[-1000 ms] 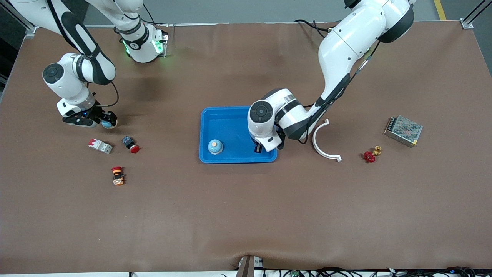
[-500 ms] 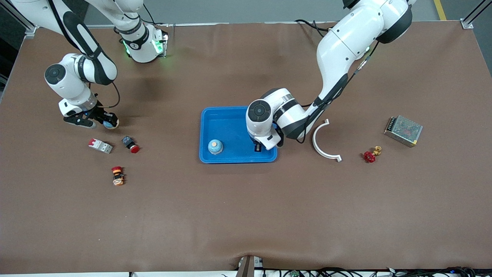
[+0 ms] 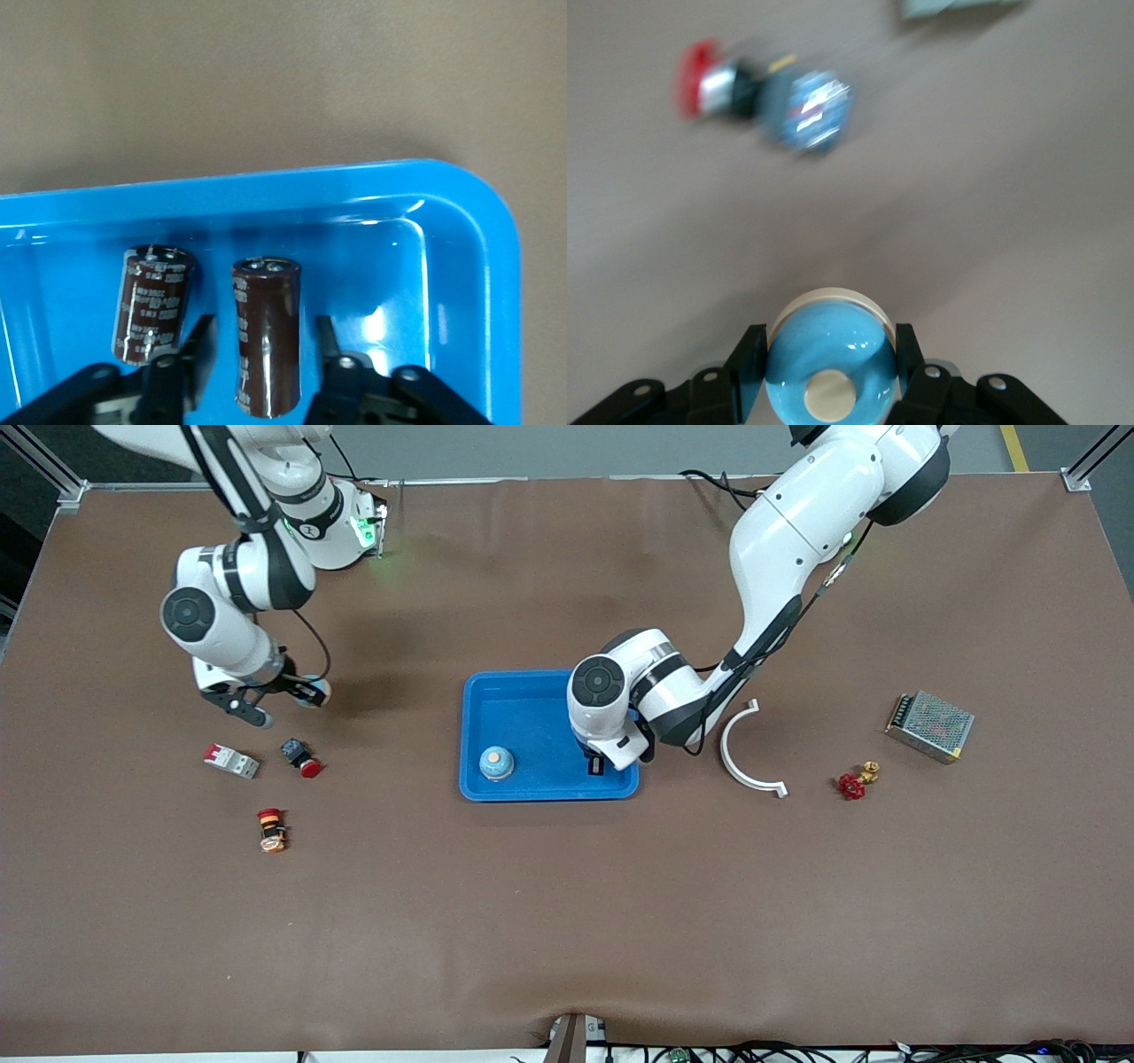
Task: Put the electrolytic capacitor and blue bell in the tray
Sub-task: 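Carry the bell to the tray with the right gripper while the left gripper withdraws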
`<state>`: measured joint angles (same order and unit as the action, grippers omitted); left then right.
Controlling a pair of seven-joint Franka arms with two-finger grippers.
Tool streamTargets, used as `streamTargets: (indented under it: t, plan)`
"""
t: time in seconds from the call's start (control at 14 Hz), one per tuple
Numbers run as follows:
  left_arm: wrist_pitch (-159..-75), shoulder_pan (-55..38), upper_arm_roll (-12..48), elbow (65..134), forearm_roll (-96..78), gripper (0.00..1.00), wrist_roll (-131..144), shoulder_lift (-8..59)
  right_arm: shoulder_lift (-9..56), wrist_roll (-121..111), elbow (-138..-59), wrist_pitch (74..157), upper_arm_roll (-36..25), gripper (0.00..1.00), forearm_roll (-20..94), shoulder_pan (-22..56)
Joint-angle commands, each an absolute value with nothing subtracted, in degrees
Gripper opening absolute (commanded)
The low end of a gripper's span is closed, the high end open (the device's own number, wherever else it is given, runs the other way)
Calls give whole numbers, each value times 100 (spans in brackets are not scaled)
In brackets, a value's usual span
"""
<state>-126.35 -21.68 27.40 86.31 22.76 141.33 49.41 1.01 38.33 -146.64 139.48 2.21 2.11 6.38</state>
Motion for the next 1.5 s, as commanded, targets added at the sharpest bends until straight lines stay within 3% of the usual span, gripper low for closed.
streamTargets:
  t: [0.0,0.21,0.71,1.14,1.43]
  plan:
    - [-12595,-2110,2716,8578,2382,100,14107,4782,79,4315,-13968,13134,150,0,1384,1186]
    - [-12437,-1934,2725,8578,2373,100,13739,4536,105,4586,-13651,13113,158,0,2170,1738]
    - [-12234,-1038,2970,8596,2294,100,12017,3772,1106,6616,-12350,13297,149,0,2101,2873]
    - [-11568,-388,2988,8578,2285,100,9480,3183,1853,8364,-11743,13403,149,0,469,3655]
    - [-11163,17,2988,8578,2276,100,7784,2892,2135,8683,-11575,13430,149,0,246,3937]
